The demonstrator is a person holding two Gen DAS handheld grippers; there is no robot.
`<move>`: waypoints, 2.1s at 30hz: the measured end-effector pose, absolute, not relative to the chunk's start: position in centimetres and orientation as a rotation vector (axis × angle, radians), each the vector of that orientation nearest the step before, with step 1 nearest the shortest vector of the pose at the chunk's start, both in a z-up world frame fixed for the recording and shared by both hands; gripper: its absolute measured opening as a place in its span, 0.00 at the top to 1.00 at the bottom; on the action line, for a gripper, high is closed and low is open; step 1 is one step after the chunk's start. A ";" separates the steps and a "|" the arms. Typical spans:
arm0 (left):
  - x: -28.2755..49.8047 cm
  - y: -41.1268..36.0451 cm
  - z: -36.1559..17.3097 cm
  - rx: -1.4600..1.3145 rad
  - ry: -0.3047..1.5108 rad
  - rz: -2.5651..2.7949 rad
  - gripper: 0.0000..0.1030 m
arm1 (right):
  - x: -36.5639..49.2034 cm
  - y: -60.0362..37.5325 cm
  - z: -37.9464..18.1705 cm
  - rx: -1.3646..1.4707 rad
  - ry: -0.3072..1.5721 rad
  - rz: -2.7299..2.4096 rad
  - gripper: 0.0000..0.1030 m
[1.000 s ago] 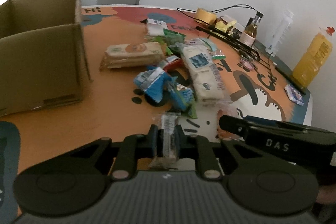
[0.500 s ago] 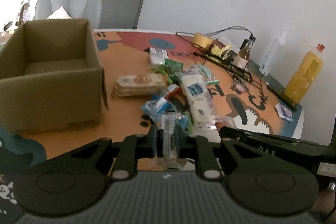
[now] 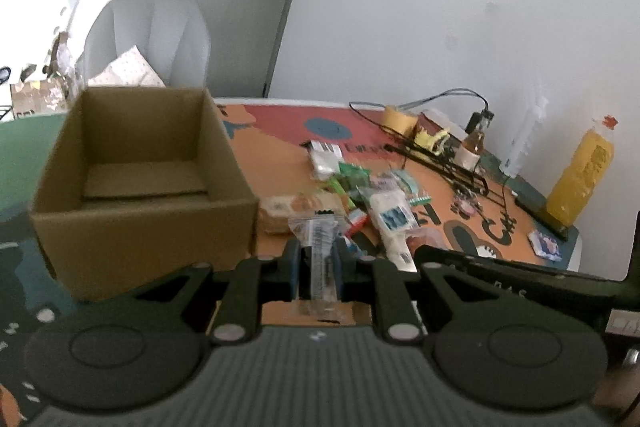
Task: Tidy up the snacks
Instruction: 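Carry both packets over the cardboard box and open both tools to drop them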
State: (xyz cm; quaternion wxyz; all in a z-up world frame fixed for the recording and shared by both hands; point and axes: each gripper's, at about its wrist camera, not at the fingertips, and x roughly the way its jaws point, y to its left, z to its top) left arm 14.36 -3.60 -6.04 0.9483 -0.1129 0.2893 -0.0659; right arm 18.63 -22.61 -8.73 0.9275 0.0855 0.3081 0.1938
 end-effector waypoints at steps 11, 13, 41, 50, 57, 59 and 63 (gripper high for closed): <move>13.9 -0.4 -4.0 -0.223 0.536 -0.124 0.84 | 18.6 -19.2 -6.7 0.187 0.567 0.433 0.84; 13.9 0.3 -3.7 -0.219 0.527 -0.122 0.84 | 18.5 -18.6 -6.5 0.195 0.560 0.441 0.84; 17.2 10.1 -4.0 -0.282 0.521 -0.021 0.83 | 19.9 -10.2 -5.1 0.182 0.513 0.531 0.84; 16.4 10.8 -3.7 -0.297 0.509 0.024 0.49 | 21.6 -8.3 -5.0 0.195 0.522 0.563 0.84; 15.6 11.1 -3.3 -0.312 0.504 0.044 0.25 | 23.1 -7.7 -4.8 0.256 0.504 0.608 0.73; 15.6 11.0 -3.2 -0.314 0.501 0.053 0.18 | 23.3 -7.6 -4.8 0.257 0.496 0.593 0.61; 15.2 10.3 -3.1 -0.281 0.480 0.088 0.05 | 22.7 -8.7 -4.7 0.244 0.479 0.575 0.42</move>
